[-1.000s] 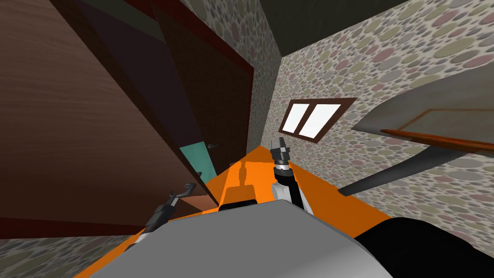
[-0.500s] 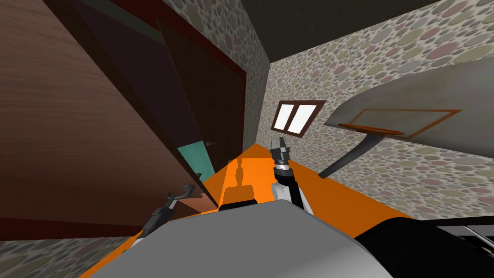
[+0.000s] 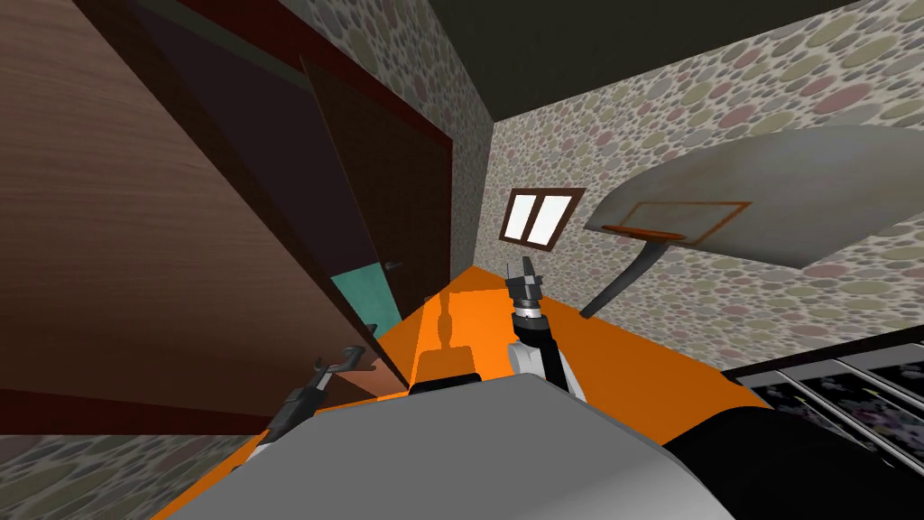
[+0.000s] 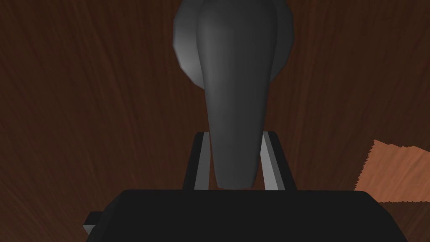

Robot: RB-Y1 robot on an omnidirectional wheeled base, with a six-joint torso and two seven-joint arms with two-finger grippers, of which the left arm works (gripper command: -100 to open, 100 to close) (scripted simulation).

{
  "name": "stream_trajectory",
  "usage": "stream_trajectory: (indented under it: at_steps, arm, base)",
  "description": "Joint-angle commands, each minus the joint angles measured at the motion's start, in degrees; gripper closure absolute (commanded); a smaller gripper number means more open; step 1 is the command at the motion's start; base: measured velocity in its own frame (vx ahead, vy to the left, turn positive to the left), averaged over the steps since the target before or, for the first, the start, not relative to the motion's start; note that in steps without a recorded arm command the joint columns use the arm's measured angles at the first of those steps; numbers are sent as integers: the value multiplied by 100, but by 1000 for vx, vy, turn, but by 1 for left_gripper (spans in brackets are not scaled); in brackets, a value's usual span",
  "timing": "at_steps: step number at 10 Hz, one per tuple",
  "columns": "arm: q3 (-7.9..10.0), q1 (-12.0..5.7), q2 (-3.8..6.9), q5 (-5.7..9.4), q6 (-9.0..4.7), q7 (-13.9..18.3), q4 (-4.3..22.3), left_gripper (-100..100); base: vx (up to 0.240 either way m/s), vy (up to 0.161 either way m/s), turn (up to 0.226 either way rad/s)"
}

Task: Pull the door open

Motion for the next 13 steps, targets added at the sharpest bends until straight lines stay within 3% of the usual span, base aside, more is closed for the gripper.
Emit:
stream_trajectory:
  at_steps: [1, 5, 9, 10, 12, 13]
  arm:
    - [-10, -147, -66, -6, 120, -53, 9, 100]
    - [15, -548, -193, 10, 422, -178, 123, 100]
    - [31, -799, -272, 21, 612, -256, 194, 100]
    - [40, -950, -320, 27, 726, -304, 237, 100]
    - [46, -1049, -351, 31, 801, -335, 265, 100]
    - [55, -1192, -396, 37, 909, -379, 305, 100]
  base:
    - [-233, 64, -170]
    - [-238, 50, -157]
    - [-149, 47, -100]
    - [-177, 37, -140]
    - [-160, 46, -113]
    - [-175, 51, -167]
